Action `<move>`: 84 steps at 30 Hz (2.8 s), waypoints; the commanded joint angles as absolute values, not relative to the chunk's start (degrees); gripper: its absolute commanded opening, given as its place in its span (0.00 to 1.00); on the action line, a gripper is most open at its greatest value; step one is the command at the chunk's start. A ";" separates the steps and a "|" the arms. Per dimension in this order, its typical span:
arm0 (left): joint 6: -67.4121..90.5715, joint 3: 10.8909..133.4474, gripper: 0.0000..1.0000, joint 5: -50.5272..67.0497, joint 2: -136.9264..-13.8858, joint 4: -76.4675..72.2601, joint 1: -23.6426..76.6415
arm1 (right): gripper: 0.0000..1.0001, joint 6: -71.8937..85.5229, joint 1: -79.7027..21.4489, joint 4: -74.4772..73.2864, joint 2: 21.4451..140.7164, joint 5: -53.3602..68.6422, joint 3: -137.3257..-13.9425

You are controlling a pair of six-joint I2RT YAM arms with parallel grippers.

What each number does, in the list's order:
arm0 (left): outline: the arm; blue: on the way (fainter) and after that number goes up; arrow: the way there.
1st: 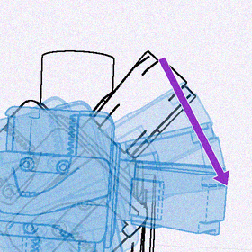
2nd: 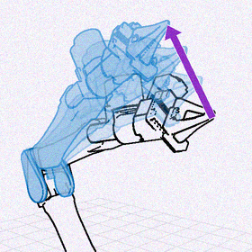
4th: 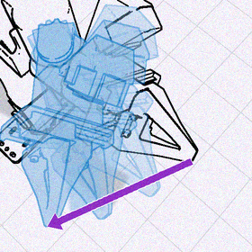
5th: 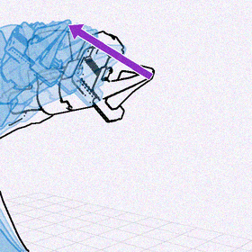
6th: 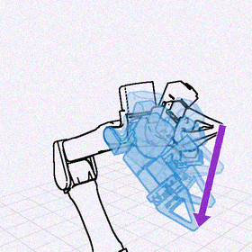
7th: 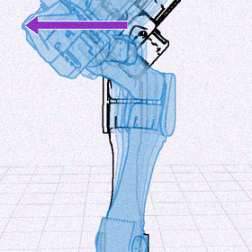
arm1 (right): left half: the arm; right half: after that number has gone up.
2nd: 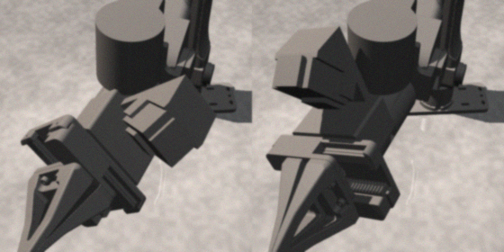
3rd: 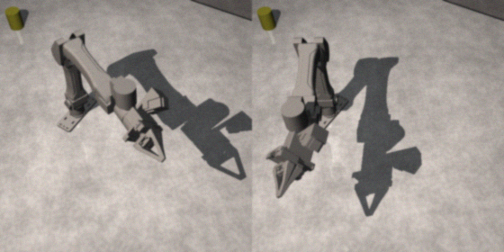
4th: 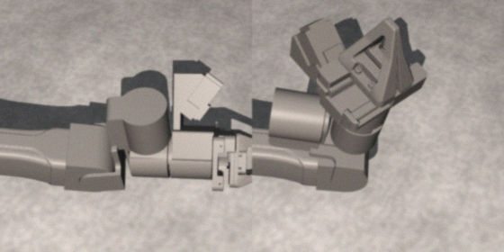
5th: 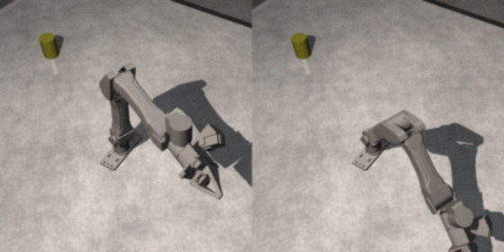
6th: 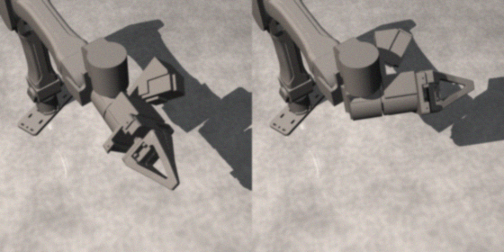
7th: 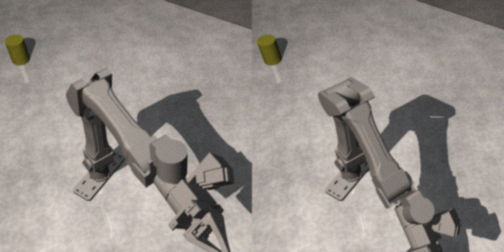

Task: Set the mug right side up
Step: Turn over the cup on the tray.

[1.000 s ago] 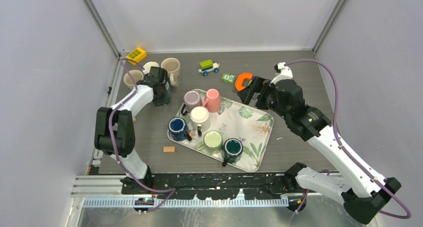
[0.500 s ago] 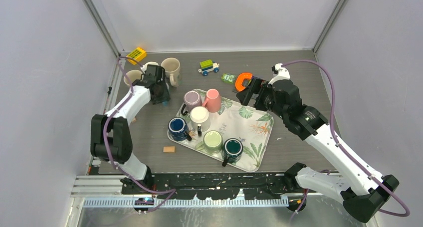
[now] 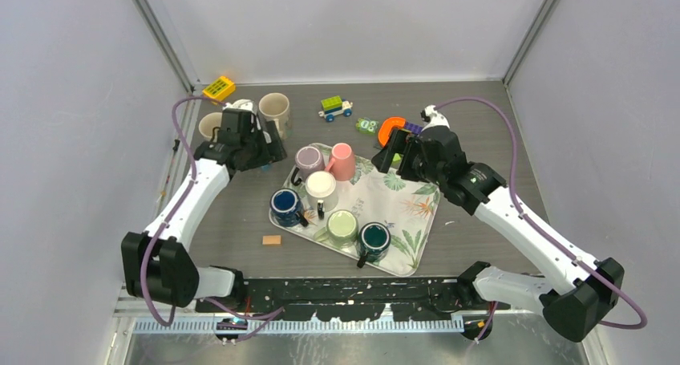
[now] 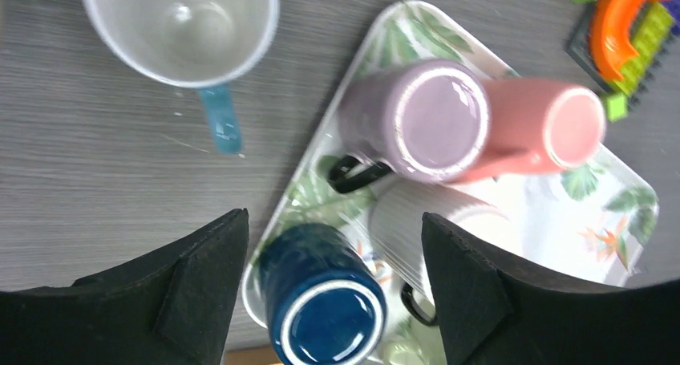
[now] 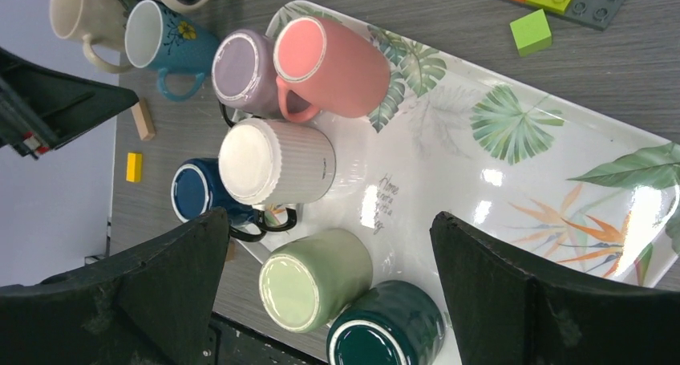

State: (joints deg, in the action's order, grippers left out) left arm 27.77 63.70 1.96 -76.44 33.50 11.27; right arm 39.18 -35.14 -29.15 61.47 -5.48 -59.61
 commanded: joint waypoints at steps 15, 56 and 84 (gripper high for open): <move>26.61 74.43 0.88 7.56 -85.81 28.66 30.80 | 1.00 41.51 -35.13 -26.97 57.86 -13.91 -60.94; 29.95 88.23 0.89 13.27 -106.96 27.91 44.68 | 1.00 41.92 -35.15 -31.84 51.72 -16.96 -59.06; 23.63 78.79 1.00 -7.54 -78.74 37.80 38.95 | 1.00 40.51 -35.09 -26.72 59.22 -19.48 -57.84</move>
State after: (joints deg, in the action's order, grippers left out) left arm 26.20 81.17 -6.22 -83.26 38.06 40.18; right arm 41.12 -35.14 -31.03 58.41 -17.04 -59.05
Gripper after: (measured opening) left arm 0.996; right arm 0.996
